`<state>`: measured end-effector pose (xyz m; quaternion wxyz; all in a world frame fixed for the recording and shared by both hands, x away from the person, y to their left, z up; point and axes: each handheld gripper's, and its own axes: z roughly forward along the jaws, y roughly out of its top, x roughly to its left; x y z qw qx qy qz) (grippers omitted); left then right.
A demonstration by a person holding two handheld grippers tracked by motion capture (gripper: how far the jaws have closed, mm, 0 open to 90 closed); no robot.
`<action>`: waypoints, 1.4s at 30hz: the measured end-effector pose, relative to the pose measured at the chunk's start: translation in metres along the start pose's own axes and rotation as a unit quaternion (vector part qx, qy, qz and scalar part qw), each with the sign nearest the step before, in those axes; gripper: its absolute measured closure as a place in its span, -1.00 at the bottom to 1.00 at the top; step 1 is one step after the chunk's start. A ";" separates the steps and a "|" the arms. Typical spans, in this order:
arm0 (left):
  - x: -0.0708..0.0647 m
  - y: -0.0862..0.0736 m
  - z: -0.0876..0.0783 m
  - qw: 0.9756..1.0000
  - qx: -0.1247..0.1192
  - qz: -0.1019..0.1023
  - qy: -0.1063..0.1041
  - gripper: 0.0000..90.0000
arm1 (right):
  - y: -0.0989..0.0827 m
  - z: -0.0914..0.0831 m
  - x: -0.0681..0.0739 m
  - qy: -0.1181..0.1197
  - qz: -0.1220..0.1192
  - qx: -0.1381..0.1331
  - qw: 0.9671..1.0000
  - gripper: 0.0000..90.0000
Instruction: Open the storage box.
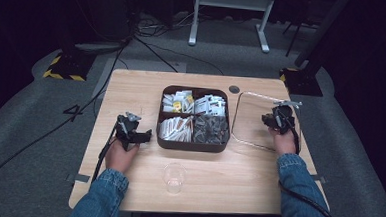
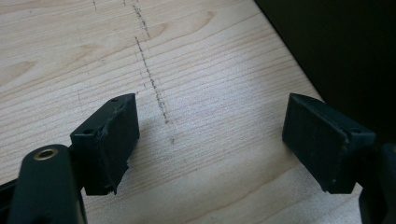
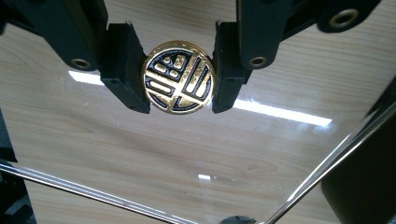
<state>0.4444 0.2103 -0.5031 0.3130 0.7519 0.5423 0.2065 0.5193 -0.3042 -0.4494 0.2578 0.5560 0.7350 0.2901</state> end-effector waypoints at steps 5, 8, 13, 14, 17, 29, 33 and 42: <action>0.000 0.000 0.000 1.000 0.000 0.000 0.000 -0.57 | -0.005 0.004 0.001 0.003 0.000 0.004 1.000 0.29; 0.000 0.000 0.000 1.000 0.000 0.000 0.000 -0.57 | -0.006 0.006 0.001 0.003 0.001 0.006 1.000 0.29; 0.000 0.000 0.000 1.000 0.000 0.000 0.000 -0.57 | -0.012 0.012 0.003 0.006 0.003 0.014 1.000 0.29; 0.000 0.000 0.000 1.000 0.000 0.000 0.000 -0.57 | -0.012 0.012 0.003 0.006 0.003 0.014 1.000 0.29; 0.000 0.000 0.000 1.000 0.000 0.000 0.000 -0.57 | -0.015 0.016 0.003 0.007 0.002 0.018 1.000 0.29; 0.000 0.000 0.000 1.000 0.000 0.000 0.000 -0.57 | -0.021 0.022 0.002 0.006 0.008 0.030 0.999 0.29; 0.000 0.000 0.000 1.000 0.000 0.000 0.000 -0.57 | -0.023 0.024 0.000 0.008 0.010 0.033 0.999 0.29; 0.000 0.000 0.000 1.000 0.000 0.000 0.000 -0.57 | -0.023 0.024 -0.001 0.011 0.016 0.036 0.999 0.29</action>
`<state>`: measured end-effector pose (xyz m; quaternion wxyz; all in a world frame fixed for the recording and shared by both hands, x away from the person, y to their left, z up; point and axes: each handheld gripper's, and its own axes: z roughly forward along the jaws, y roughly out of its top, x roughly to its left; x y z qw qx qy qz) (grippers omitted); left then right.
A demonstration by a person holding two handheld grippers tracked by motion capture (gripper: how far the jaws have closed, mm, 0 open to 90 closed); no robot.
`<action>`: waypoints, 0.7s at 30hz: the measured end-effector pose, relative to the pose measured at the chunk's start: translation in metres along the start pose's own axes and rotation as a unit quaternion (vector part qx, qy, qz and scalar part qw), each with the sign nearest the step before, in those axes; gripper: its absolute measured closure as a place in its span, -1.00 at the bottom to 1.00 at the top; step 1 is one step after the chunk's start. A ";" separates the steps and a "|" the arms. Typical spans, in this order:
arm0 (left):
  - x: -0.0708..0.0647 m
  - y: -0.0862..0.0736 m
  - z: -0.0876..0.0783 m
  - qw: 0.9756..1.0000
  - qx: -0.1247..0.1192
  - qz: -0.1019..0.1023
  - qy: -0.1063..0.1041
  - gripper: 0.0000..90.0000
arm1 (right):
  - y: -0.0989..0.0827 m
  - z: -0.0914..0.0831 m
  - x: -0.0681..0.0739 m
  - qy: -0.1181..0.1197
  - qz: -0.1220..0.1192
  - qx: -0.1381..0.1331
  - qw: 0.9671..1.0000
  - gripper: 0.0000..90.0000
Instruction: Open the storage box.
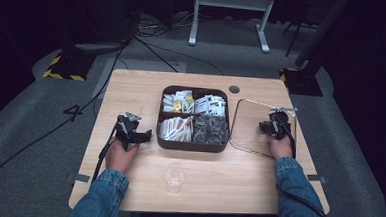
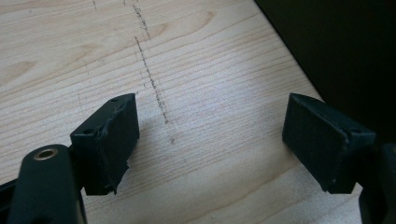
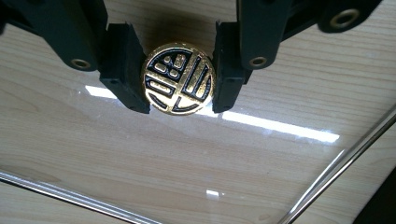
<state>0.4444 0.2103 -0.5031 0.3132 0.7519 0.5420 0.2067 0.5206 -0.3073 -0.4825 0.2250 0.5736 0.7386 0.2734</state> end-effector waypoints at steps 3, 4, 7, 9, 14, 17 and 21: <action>0.000 0.000 0.000 1.000 0.000 0.000 0.000 -0.57 | -0.001 0.000 0.001 -0.002 0.000 -0.002 1.000 0.28; 0.000 0.000 0.000 1.000 0.001 0.000 0.000 -0.57 | -0.001 0.000 0.001 -0.003 0.002 -0.001 1.000 0.28; 0.000 0.000 0.000 1.000 0.000 0.000 0.000 -0.57 | -0.001 0.000 0.001 -0.004 0.003 -0.001 1.000 0.25; 0.000 0.000 0.000 1.000 0.000 0.000 0.000 -0.57 | -0.001 0.000 0.001 0.004 0.014 0.001 1.000 0.05; 0.000 0.000 0.000 1.000 0.000 0.000 0.000 -0.57 | -0.003 0.000 0.001 0.009 0.014 -0.005 1.000 -0.15; 0.000 0.000 0.000 1.000 0.000 0.000 0.000 -0.57 | -0.002 -0.004 0.000 0.012 0.017 -0.012 1.000 -0.18; 0.000 0.000 0.000 1.000 0.000 0.000 0.000 -0.57 | 0.000 -0.009 0.000 0.009 0.020 -0.019 1.000 -0.18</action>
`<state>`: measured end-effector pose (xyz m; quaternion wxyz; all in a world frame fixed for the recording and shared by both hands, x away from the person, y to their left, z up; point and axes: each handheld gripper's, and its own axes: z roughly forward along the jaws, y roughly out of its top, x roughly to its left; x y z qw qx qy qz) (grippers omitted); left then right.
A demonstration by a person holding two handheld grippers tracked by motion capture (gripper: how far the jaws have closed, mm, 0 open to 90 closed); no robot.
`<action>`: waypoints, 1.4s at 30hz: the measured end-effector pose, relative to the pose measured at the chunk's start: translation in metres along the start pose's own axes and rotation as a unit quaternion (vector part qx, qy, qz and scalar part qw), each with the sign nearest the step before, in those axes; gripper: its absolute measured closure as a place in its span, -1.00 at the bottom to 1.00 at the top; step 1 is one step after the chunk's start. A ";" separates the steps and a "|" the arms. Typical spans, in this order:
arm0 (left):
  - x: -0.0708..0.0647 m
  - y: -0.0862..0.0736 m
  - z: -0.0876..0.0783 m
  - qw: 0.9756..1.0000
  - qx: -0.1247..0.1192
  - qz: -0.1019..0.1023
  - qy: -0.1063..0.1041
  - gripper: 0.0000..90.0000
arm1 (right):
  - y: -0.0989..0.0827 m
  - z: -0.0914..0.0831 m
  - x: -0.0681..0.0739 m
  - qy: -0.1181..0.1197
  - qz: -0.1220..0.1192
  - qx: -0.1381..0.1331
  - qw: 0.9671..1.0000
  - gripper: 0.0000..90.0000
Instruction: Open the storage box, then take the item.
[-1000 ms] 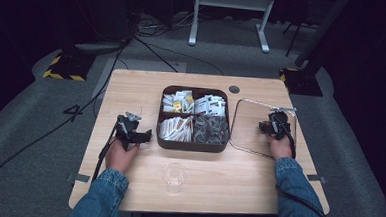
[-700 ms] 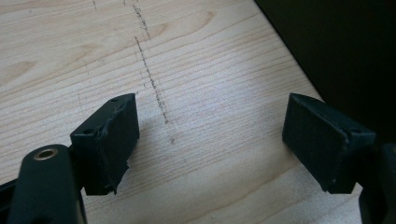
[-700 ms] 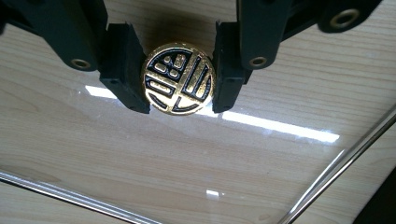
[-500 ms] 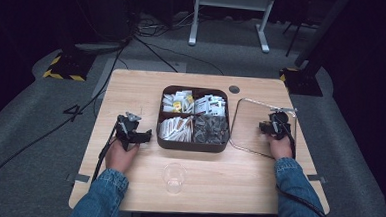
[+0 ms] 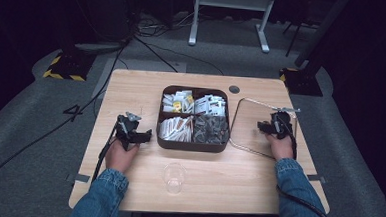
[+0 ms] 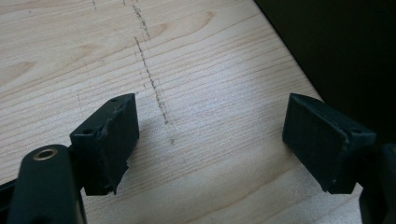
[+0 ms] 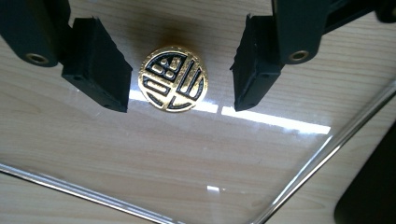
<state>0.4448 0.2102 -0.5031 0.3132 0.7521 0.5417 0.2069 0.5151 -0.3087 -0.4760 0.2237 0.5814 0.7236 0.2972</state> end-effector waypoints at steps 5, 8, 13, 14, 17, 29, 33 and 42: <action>0.000 0.000 0.000 1.000 0.000 0.000 0.000 -0.57 | 0.005 -0.010 0.002 0.006 0.012 -0.019 1.000 -0.18; 0.000 0.000 0.000 1.000 0.000 0.000 0.000 -0.57 | 0.010 -0.018 0.007 0.007 0.015 -0.032 0.999 -0.16; 0.000 0.000 0.000 1.000 0.000 0.000 0.000 -0.58 | 0.015 -0.026 0.011 0.013 0.027 -0.042 0.999 -0.14; 0.000 0.000 0.000 1.000 -0.001 0.000 0.000 -0.58 | 0.016 -0.028 0.012 0.013 0.029 -0.045 0.998 -0.13; 0.000 0.000 0.000 1.000 0.000 0.000 0.000 -0.58 | 0.019 -0.035 0.015 0.019 0.036 -0.055 0.998 -0.08; 0.000 0.000 0.000 1.000 0.001 0.000 0.000 -0.58 | 0.034 -0.059 0.048 0.061 0.015 -0.097 0.993 -0.03; -0.001 -0.001 -0.001 1.000 0.000 0.001 0.000 -0.58 | 0.038 -0.062 0.061 0.074 0.001 -0.097 0.993 0.08; -0.001 -0.005 -0.005 1.000 0.001 -0.003 0.003 -0.58 | 0.049 -0.066 0.098 0.114 -0.032 -0.091 0.989 0.11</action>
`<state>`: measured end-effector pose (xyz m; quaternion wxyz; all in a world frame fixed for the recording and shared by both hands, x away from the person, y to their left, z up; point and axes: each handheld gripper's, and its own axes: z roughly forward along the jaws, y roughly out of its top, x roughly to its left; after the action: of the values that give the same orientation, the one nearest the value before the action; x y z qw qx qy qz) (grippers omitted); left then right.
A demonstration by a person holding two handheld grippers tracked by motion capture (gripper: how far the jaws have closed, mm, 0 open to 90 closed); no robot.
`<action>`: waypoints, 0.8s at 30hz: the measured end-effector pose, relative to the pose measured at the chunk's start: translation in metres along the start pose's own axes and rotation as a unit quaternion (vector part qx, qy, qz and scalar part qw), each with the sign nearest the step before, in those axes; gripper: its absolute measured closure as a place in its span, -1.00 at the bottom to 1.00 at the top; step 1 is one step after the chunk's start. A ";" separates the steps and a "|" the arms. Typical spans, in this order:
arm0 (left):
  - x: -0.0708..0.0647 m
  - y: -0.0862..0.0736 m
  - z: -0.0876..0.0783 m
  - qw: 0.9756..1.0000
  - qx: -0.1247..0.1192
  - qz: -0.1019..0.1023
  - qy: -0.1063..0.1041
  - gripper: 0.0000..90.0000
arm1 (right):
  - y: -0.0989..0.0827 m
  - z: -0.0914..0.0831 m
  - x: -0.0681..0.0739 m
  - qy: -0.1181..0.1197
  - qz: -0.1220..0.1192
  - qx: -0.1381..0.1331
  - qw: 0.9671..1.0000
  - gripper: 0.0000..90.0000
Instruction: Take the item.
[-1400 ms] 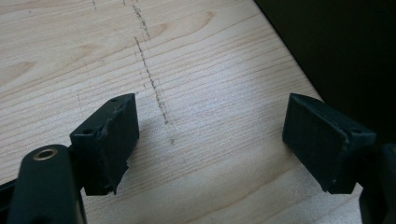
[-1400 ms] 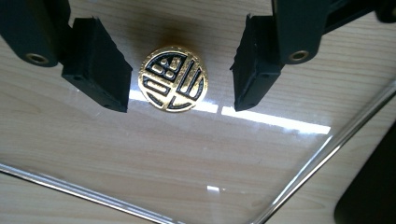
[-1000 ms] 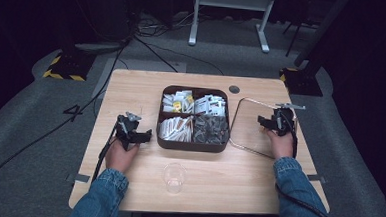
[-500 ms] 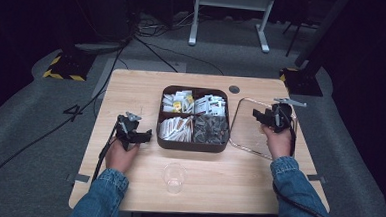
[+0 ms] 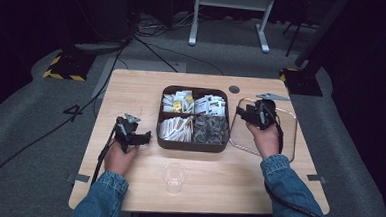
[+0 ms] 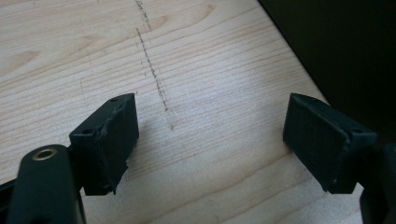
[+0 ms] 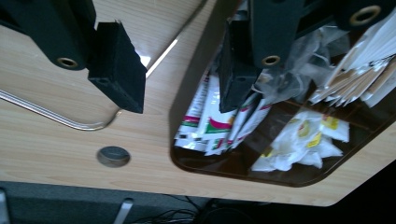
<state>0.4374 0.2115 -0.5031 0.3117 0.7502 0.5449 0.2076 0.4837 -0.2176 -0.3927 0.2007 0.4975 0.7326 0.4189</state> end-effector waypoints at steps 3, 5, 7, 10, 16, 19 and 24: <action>0.000 -0.001 0.000 1.000 0.000 0.000 -0.001 -0.58 | 0.002 0.006 0.011 0.013 -0.015 0.007 1.000 0.08; 0.000 0.000 0.000 1.000 0.000 0.000 -0.001 -0.59 | 0.002 0.009 0.019 0.024 -0.020 0.013 0.999 0.07; 0.000 0.000 0.000 1.000 0.000 0.000 0.000 -0.59 | 0.002 0.011 0.024 0.027 -0.024 0.015 0.999 0.08; 0.001 0.000 0.000 1.000 0.000 0.000 0.000 -0.60 | 0.001 0.015 0.037 0.041 -0.045 0.021 0.998 0.11; 0.001 0.000 0.000 1.000 0.000 0.000 0.000 -0.60 | -0.005 0.024 0.057 0.066 -0.072 0.047 0.994 0.23; 0.001 0.000 0.000 1.000 0.000 0.000 0.000 -0.60 | -0.007 0.028 0.062 0.073 -0.076 0.056 0.993 0.24; 0.001 0.000 0.000 1.000 0.000 0.000 0.000 -0.60 | -0.011 0.039 0.070 0.090 -0.069 0.079 0.990 0.23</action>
<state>0.4381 0.2121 -0.5032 0.3119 0.7504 0.5447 0.2073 0.4755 -0.1408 -0.4155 0.1225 0.4201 0.8114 0.3876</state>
